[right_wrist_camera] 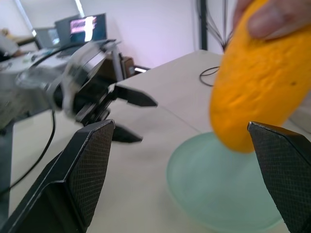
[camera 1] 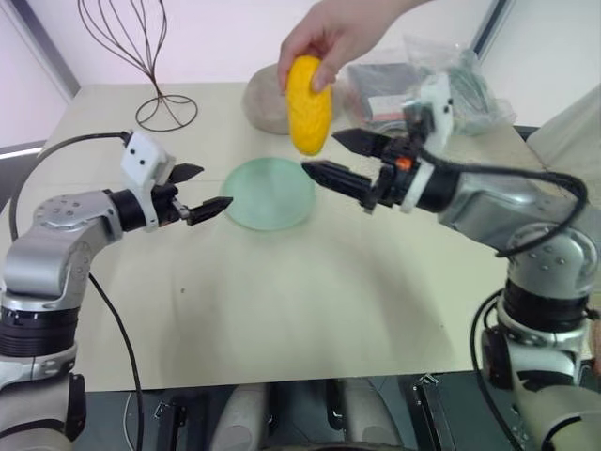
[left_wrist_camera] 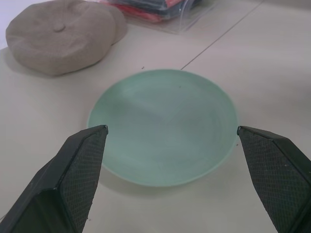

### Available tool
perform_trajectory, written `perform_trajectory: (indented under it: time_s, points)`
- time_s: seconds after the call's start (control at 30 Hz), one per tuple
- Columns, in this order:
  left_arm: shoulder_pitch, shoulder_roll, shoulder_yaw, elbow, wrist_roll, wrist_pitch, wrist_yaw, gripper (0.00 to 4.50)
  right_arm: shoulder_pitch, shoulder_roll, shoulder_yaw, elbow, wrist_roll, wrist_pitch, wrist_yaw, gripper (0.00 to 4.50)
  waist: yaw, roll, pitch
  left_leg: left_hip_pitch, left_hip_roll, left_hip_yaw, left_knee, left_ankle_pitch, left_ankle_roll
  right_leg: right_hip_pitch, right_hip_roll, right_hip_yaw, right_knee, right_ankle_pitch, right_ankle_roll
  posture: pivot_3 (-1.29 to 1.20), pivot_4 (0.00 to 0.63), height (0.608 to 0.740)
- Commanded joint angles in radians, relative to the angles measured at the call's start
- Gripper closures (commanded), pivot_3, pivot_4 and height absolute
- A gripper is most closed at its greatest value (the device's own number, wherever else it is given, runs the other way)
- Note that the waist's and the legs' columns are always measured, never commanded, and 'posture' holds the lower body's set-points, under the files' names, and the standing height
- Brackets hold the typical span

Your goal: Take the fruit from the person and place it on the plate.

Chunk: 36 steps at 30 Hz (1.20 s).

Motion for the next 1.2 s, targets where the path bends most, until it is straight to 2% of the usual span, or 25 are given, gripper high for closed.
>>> perform_trajectory:
  time_s: [0.03,0.5,0.97,1.07,1.13,1.17,1.2]
  points:
    - [-0.018,0.003,0.024,-0.029,-0.008,-0.011,0.01,0.04,-0.068,0.038,-0.008,0.059,-0.022,0.008,-0.069,0.0,0.0,0.0,0.0,0.0,0.0,0.0,0.0,0.0,0.0,0.0,0.0,0.0,0.0,0.0,0.0,0.0,0.15,0.74]
    - [0.006,0.001,0.17,-0.156,-0.271,0.086,-0.017,0.04,-0.162,0.121,0.017,0.208,-0.122,-0.008,-0.096,0.0,-0.02,0.0,0.0,-0.004,0.0,0.0,-0.001,0.0,0.0,-0.005,0.001,0.0,0.001,0.0,0.0,0.0,0.15,0.74]
    - [0.06,0.03,0.215,-0.196,-0.334,0.111,0.028,0.04,-0.195,0.214,0.038,0.273,-0.181,-0.024,-0.058,0.0,-0.02,0.0,0.0,-0.004,0.0,0.001,-0.001,0.0,-0.001,-0.006,0.001,0.0,0.003,0.0,0.0,0.0,0.15,0.74]
    - [0.069,0.034,0.222,-0.202,-0.339,0.11,0.036,0.0,-0.195,0.224,0.044,0.285,-0.198,-0.032,-0.047,0.86,-0.019,0.0,0.0,-0.004,0.0,0.001,-0.001,0.001,-0.001,-0.006,0.001,0.0,0.003,0.0,0.0,0.0,0.15,0.74]
    - [0.076,0.038,0.228,-0.206,-0.343,0.108,0.041,0.0,-0.194,0.229,0.047,0.293,-0.209,-0.036,-0.041,1.84,-0.02,0.0,0.0,-0.004,0.0,0.001,-0.001,0.001,-0.001,-0.006,0.001,0.0,0.003,0.0,0.0,0.0,0.15,0.74]
    - [0.079,0.04,0.23,-0.207,-0.345,0.108,0.043,0.0,-0.194,0.231,0.047,0.295,-0.214,-0.036,-0.037,2.11,-0.02,0.0,0.0,-0.003,0.0,0.001,-0.001,0.001,-0.001,-0.006,0.001,0.0,0.003,0.0,0.0,0.0,0.15,0.74]
    - [0.081,0.041,0.232,-0.208,-0.347,0.108,0.045,0.0,-0.194,0.232,0.047,0.295,-0.218,-0.037,-0.034,2.13,-0.02,0.0,0.0,-0.003,0.0,0.001,-0.001,0.001,-0.001,-0.006,0.001,0.0,0.003,0.0,0.0,0.0,0.15,0.74]
